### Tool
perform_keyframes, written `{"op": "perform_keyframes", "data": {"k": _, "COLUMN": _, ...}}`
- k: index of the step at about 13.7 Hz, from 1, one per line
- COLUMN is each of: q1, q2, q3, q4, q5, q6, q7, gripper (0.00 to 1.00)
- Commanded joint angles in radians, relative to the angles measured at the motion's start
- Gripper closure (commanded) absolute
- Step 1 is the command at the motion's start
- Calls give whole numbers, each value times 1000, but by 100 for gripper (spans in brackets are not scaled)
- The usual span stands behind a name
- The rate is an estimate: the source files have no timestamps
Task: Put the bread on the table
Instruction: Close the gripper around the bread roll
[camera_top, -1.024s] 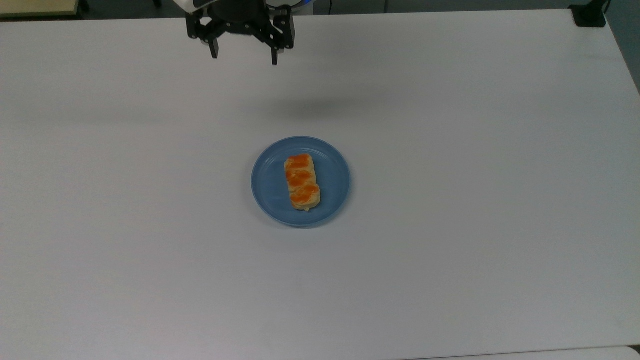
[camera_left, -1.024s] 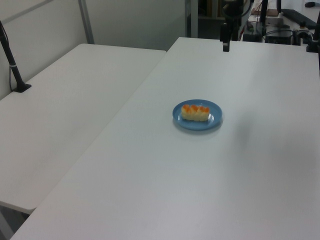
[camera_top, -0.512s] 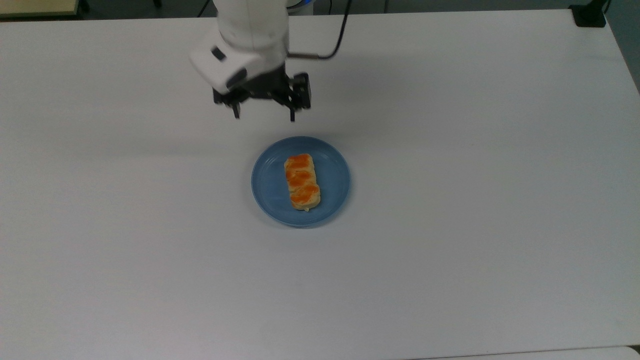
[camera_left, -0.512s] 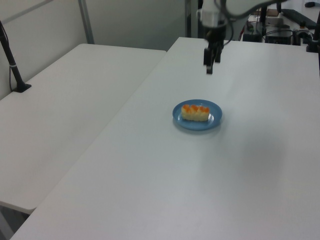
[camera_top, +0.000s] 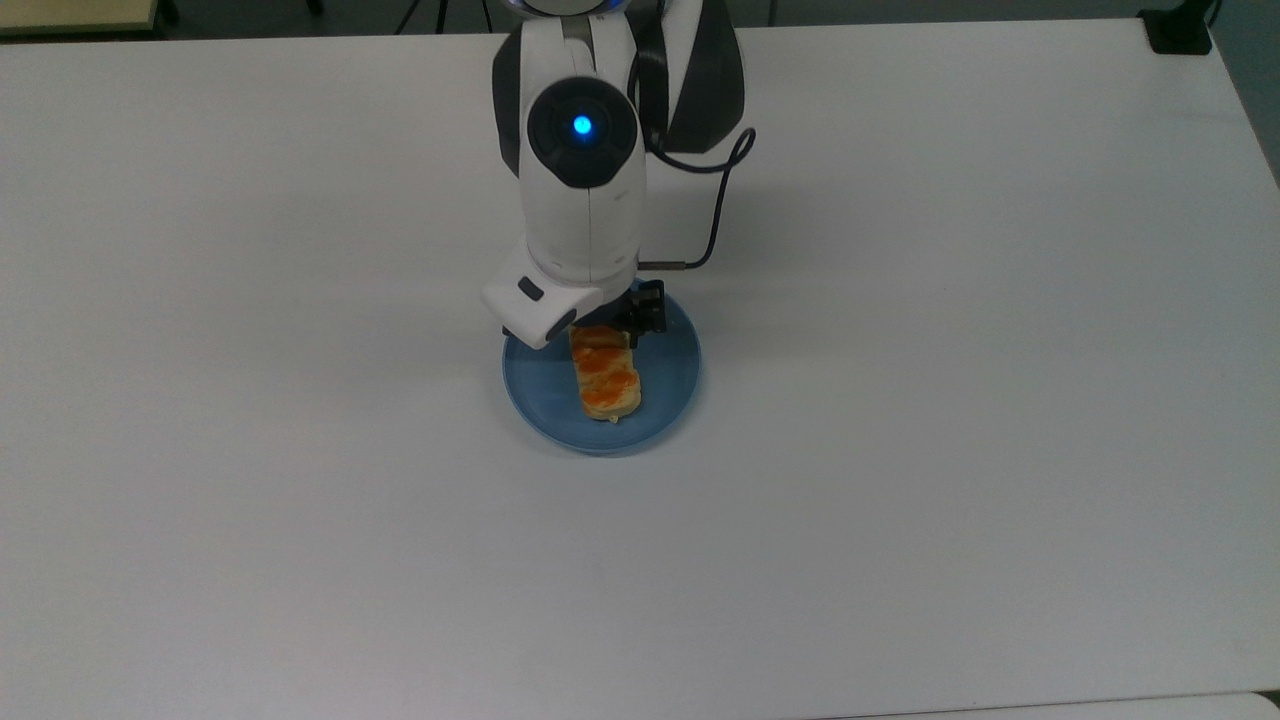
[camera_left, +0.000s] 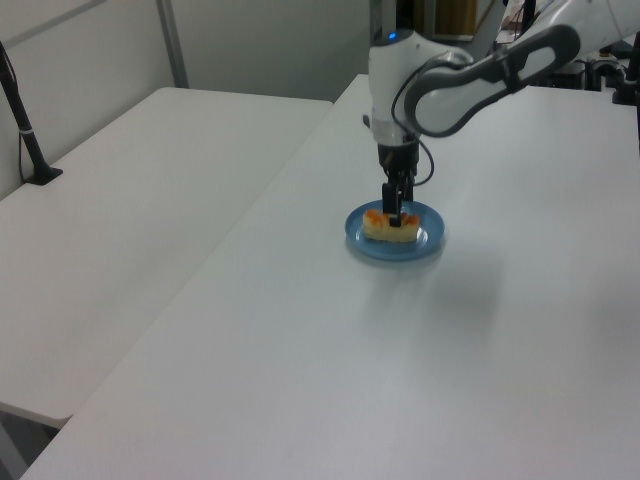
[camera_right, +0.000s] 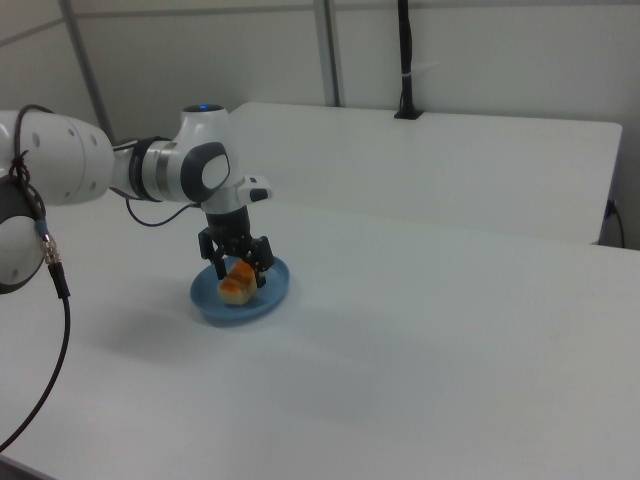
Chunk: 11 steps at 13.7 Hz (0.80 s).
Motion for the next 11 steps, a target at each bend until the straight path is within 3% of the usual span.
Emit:
{"op": "perform_keyframes", "data": {"k": 1, "q1": 10, "q2": 8, "q3": -3, "q4": 3, "q5": -14, "q6": 16, "q7": 2, "gripper": 0}}
{"op": "perform_keyframes", "data": {"k": 4, "q1": 18, "q2": 15, "q3": -1, "q4": 3, "q5": -13, "q6": 39, "q7": 20, "gripper": 0}}
{"op": "perform_keyframes", "data": {"k": 6, "q1": 18, "q2": 21, "q3": -3, "q4": 3, "q5": -13, "q6": 62, "q7": 26, "gripper": 30}}
{"op": "perform_keyframes", "data": {"k": 8, "q1": 22, "q2": 23, "q3": -1, "q4": 3, "q5": -11, "q6": 64, "q7": 26, "gripper": 52}}
{"op": "perform_keyframes", "data": {"k": 11, "q1": 25, "q2": 12, "q3": -1, "q4": 5, "q5": -5, "q6": 55, "q7": 26, "gripper": 65}}
